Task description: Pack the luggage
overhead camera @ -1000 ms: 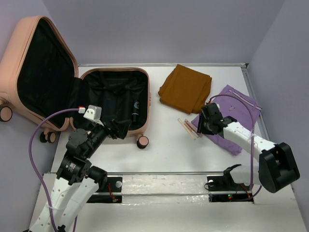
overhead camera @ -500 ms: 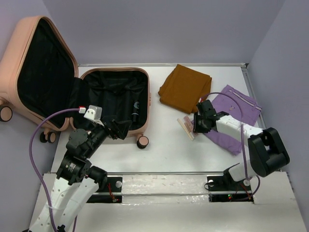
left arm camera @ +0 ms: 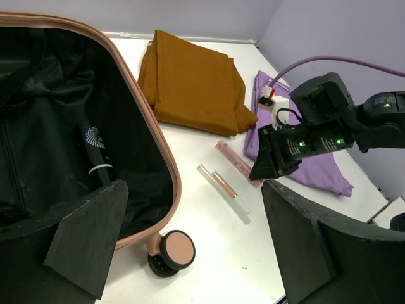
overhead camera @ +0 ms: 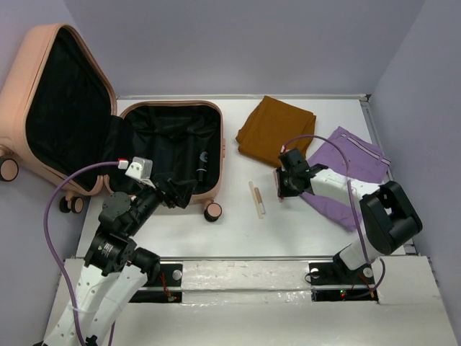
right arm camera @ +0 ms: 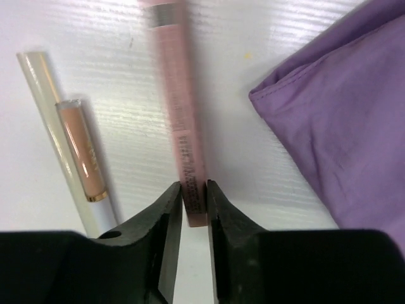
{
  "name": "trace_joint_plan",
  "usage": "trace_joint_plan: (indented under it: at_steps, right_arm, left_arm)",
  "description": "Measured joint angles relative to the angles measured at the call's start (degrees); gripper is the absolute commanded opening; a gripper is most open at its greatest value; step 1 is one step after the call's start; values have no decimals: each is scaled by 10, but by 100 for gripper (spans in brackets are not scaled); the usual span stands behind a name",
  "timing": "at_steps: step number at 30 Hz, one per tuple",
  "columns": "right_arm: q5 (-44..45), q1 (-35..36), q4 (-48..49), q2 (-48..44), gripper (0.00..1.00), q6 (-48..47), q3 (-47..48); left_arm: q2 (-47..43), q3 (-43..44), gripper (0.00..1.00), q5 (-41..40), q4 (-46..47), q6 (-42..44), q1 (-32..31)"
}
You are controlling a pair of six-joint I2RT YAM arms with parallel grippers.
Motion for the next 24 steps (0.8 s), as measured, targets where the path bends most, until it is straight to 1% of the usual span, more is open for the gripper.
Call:
trace_joint_plan:
  at_steps: [1, 5, 9, 12, 14, 15, 16, 18, 19, 20, 22, 24]
  right_arm:
    - [3, 0, 0, 0, 20, 0, 3]
    - [14, 5, 0, -3, 19, 0, 14]
    - [24, 38, -6, -30, 18, -6, 42]
    - [17, 76, -7, -44, 18, -9, 111]
    - [6, 102, 2, -31, 18, -10, 184]
    - [-5, 113, 17, -19, 19, -9, 221]
    - [-21, 125, 35, -1, 40, -4, 268]
    - [-54, 140, 78, 46, 57, 13, 345]
    - [-67, 146, 87, 69, 64, 25, 380]
    - [-80, 150, 100, 93, 74, 28, 409]
    - [-86, 155, 117, 125, 74, 36, 434]
    - [-79, 158, 118, 127, 68, 40, 409]
  left_arm:
    - [0, 0, 99, 0, 0, 0, 0]
    - [0, 0, 99, 0, 0, 0, 0]
    - [1, 0, 98, 1, 0, 0, 0]
    - [2, 0, 97, 0, 0, 0, 0]
    - [5, 0, 95, -1, 0, 0, 0]
    - [7, 0, 95, -2, 0, -1, 0]
    - [9, 0, 94, -4, 0, -1, 0]
    - [15, 0, 93, -10, -1, -2, 1]
    - [17, 0, 93, -14, -2, -2, 2]
    - [18, 0, 93, -20, -5, -3, 2]
    - [18, 0, 92, -26, -6, -4, 2]
    - [15, 0, 92, -31, -7, -5, 2]
